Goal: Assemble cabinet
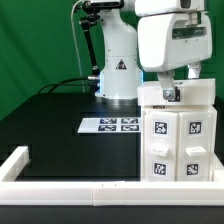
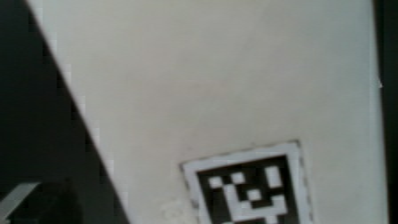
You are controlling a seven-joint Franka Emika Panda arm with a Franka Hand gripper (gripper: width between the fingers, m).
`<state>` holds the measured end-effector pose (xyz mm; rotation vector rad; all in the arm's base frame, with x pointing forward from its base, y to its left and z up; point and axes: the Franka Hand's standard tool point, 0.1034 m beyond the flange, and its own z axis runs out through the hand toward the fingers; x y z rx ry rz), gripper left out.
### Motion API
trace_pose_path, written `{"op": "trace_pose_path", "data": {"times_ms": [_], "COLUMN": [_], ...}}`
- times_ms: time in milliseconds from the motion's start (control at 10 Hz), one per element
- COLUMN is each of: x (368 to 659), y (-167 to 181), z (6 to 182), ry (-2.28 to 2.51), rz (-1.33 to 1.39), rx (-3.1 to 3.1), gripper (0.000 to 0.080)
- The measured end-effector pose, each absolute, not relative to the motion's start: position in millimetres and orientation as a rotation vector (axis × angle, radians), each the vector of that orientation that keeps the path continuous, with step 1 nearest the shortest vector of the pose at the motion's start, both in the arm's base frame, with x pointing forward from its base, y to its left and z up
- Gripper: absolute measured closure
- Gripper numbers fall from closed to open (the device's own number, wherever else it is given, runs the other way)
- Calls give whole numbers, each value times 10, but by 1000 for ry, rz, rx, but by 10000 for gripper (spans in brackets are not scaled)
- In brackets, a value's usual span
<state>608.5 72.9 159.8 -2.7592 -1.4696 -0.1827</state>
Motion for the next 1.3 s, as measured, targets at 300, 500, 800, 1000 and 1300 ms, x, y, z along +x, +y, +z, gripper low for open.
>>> {"op": "trace_pose_path", "data": {"times_ms": [300, 500, 800, 1000, 1300], "x": [6085, 6085, 6093, 6107, 6127], "y": [715, 712, 710, 719, 719], "z": [1590, 1589, 1586, 1583, 1579], "ry": [-1465, -1436, -1007, -689, -241], "rz": [-182, -182, -214, -235, -251], "rx": [-2761, -2776, -2946, -3025, -3072], "gripper": [235, 235, 235, 235, 235]}}
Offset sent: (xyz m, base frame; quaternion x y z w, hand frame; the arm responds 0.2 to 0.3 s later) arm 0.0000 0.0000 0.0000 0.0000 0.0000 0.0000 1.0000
